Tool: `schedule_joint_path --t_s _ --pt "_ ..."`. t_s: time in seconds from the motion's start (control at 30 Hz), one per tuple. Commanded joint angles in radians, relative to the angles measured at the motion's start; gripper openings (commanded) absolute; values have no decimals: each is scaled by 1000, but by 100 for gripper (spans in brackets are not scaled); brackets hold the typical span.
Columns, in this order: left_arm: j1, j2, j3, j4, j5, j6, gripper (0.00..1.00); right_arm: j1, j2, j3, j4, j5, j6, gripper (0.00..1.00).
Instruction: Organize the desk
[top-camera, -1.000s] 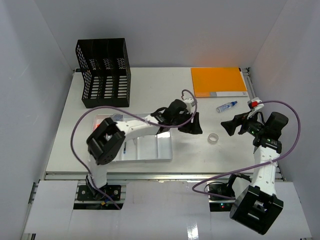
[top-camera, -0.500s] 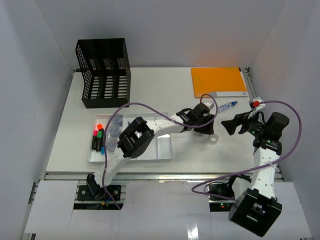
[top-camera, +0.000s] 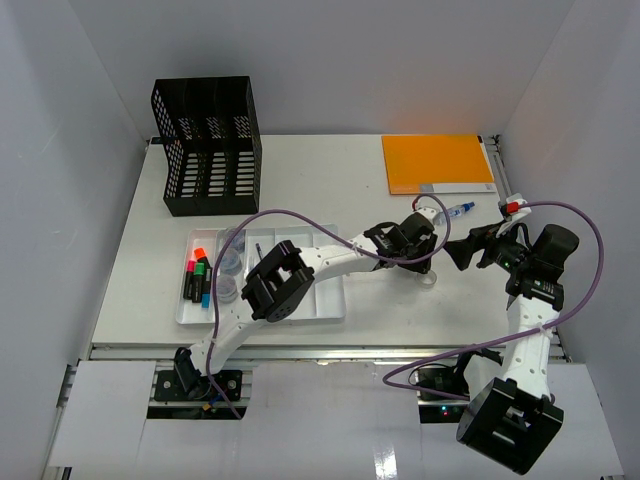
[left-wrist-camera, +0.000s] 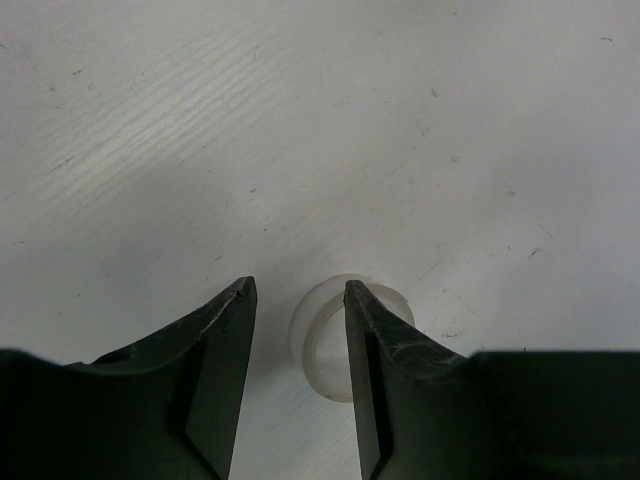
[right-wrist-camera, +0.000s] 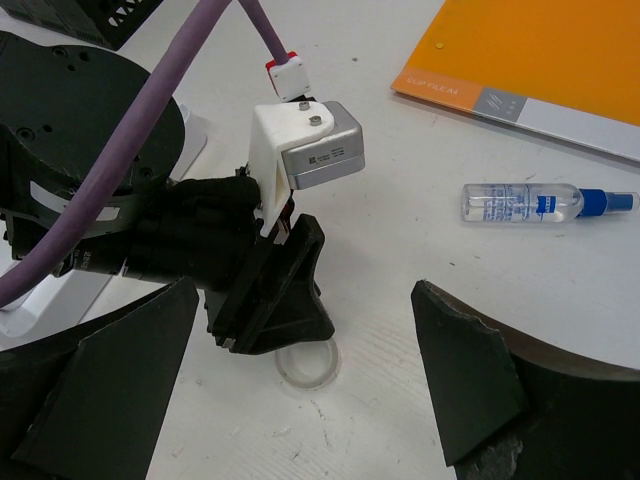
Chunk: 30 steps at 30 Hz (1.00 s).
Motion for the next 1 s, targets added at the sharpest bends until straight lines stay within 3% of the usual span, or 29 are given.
schedule_joint_path --t_s 0.0,0.47,0.97 --pt "-7 -25 -8 -48 -13 12 56 -7 -11 5 27 -22 6 94" --pt "-6 -160 -196 109 50 -58 61 -7 -4 -4 27 -38 1 94" --pt "-1 -215 -270 154 102 -52 60 -7 3 -6 27 -45 -3 94"
